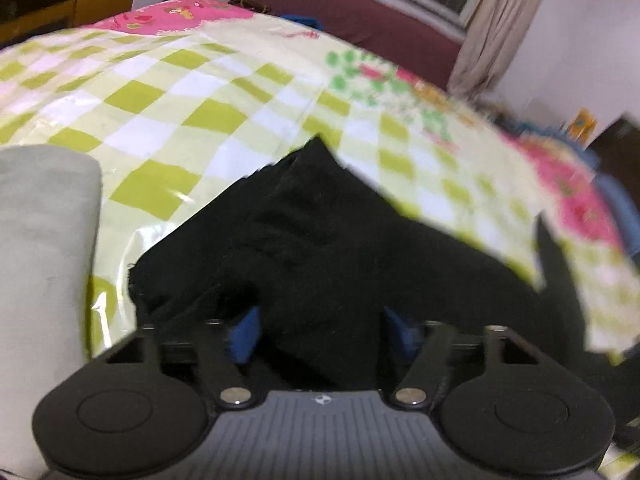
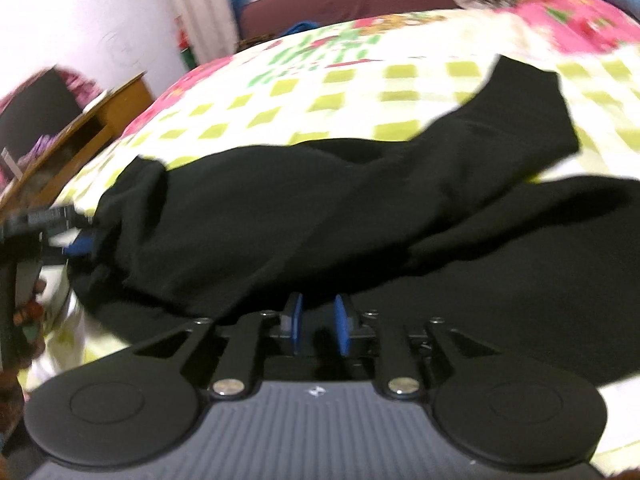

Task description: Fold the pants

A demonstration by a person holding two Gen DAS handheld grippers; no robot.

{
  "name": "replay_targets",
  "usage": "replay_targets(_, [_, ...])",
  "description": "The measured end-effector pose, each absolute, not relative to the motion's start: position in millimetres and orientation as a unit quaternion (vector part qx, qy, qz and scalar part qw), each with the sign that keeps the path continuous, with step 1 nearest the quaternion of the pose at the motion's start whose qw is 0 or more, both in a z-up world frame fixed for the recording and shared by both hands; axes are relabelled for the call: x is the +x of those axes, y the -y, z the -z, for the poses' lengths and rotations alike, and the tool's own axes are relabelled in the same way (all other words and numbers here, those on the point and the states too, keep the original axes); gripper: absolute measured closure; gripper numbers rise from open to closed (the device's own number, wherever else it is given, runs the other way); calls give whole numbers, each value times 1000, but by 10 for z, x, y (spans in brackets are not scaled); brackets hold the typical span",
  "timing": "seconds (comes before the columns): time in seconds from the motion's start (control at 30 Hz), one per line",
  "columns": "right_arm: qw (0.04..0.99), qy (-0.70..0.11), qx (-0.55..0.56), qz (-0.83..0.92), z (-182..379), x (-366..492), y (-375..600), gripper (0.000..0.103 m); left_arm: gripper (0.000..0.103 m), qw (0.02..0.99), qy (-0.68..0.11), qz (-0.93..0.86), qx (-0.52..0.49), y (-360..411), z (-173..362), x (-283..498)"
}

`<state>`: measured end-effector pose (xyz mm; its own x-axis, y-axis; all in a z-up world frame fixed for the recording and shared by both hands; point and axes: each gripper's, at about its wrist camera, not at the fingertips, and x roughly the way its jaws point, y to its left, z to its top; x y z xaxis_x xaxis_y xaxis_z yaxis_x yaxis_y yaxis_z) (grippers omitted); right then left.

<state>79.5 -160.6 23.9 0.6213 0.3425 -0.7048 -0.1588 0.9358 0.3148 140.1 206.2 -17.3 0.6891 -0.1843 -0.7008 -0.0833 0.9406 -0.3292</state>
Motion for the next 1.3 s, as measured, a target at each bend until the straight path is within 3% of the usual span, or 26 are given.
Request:
replay_targets(0.13, [899, -394, 146, -122, -318, 833, 1815, 76, 47, 907, -385, 28, -165, -2109, 132, 1351])
replay_targets(0.3, [920, -356, 139, -83, -560, 1032, 1978, 66, 48, 905, -393, 24, -164, -2084, 167, 1405])
replay_targets(0.37, [919, -365, 139, -63, -628, 1237, 2013, 53, 45, 908, -390, 20, -152, -2024, 171, 1414])
replay_targets(0.5, [912, -380, 146, -53, -623, 1786, 1964, 44, 34, 909, -388, 19, -151, -1976, 185, 1438])
replay_targets(0.73, [893, -446, 65, 11, -300, 2647, 1504, 37, 32, 909, -399, 18, -121, -1917, 198, 1513])
replay_targets(0.77, [890, -453, 47, 23, -198, 2722, 1475, 43, 33, 908, -401, 14, -118, -1911, 196, 1525])
replay_targets(0.8, [889, -455, 36, 37, -116, 2761, 1491, 68, 34, 908, -402, 12, -117, -1908, 191, 1539])
replay_targets(0.87, [883, -460, 71, 62, -50, 2770, 1706, 95, 44, 909, -401, 9, -115, -1933, 169, 1549])
replay_targets(0.9, [881, -455, 114, 59, -84, 2724, 1874, 99, 46, 908, -401, 9, -119, -1966, 161, 1557])
replay_targets(1.07, [900, -385, 200, 33, -593, 2130, 2397, 99, 60, 899, -402, 15, -176, -2175, 110, 1568])
replay_targets(1.2, [914, -310, 263, 8, -1005, 1359, 2688, 99, 62, 909, -374, 18, -183, -2241, -65, 1404])
replay_targets(1.3, [918, -270, 290, 29, -1011, 698, 2892, 100, 62, 914, -361, 15, -186, -2302, -119, 1244])
